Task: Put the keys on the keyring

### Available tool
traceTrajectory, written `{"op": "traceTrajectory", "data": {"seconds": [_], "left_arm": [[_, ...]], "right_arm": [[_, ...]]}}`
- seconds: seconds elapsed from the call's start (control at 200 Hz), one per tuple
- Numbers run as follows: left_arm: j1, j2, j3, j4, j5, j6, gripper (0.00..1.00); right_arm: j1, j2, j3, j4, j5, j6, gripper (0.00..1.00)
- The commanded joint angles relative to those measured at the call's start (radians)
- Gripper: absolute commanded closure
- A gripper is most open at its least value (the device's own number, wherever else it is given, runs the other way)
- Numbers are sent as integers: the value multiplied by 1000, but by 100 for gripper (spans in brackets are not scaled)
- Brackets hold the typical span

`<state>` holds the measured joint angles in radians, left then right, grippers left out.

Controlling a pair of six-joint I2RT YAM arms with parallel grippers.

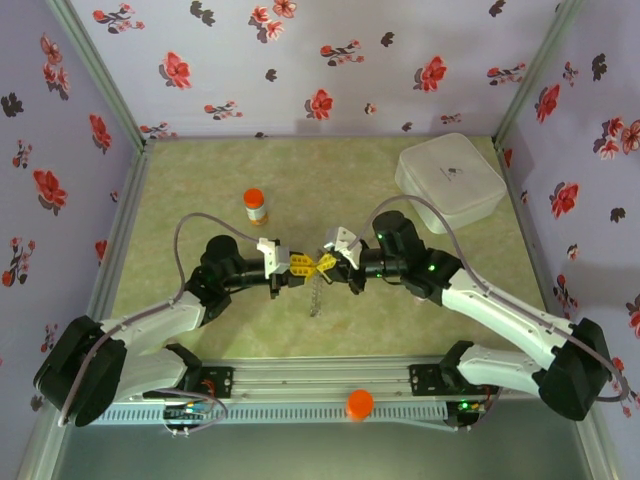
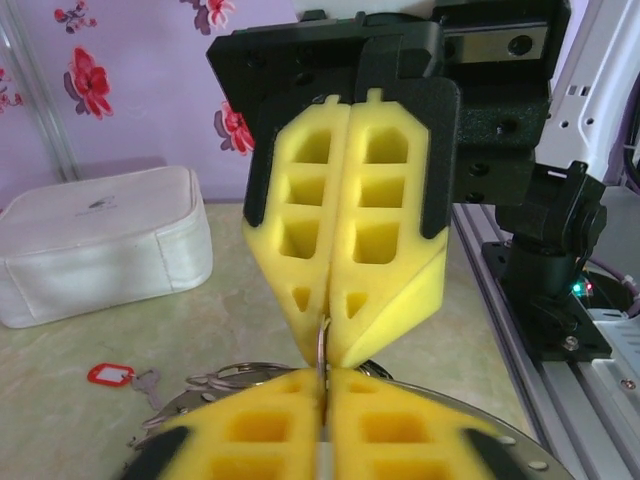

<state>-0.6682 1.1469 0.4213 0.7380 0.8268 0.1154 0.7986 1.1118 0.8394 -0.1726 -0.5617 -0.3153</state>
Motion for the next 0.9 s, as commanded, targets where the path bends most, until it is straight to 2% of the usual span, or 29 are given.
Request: {"op": "traceTrajectory", "data": {"seconds": [0.0, 0.18, 0.295, 0.375, 0.6, 0.705, 0.795, 0.895], "left_arm": [[-8, -14, 27, -58, -14, 47, 81], [-9, -32, 86, -290, -26, 146, 81], [-9, -24, 96, -310, -17, 136, 81], [-8, -25, 97, -315, -13, 134, 82], [-10, -31, 100, -336, -6, 147, 100], [-10, -37, 96, -326, 1, 149, 100], [-11, -42, 78, -273, 4, 125, 100], [-11, -41, 45, -152, 16, 72, 100]], "right_arm": [[7, 16, 71, -118, 13, -65, 100], [34, 78, 200, -366, 139, -169, 100], [64, 124, 260, -439, 172, -198, 100], [81, 147, 289, -463, 196, -210, 100], [108, 177, 330, -461, 178, -206, 100], [108, 155, 293, -398, 152, -178, 100], [93, 109, 216, -299, 140, -130, 78], [57, 43, 121, -167, 101, -51, 70]]}}
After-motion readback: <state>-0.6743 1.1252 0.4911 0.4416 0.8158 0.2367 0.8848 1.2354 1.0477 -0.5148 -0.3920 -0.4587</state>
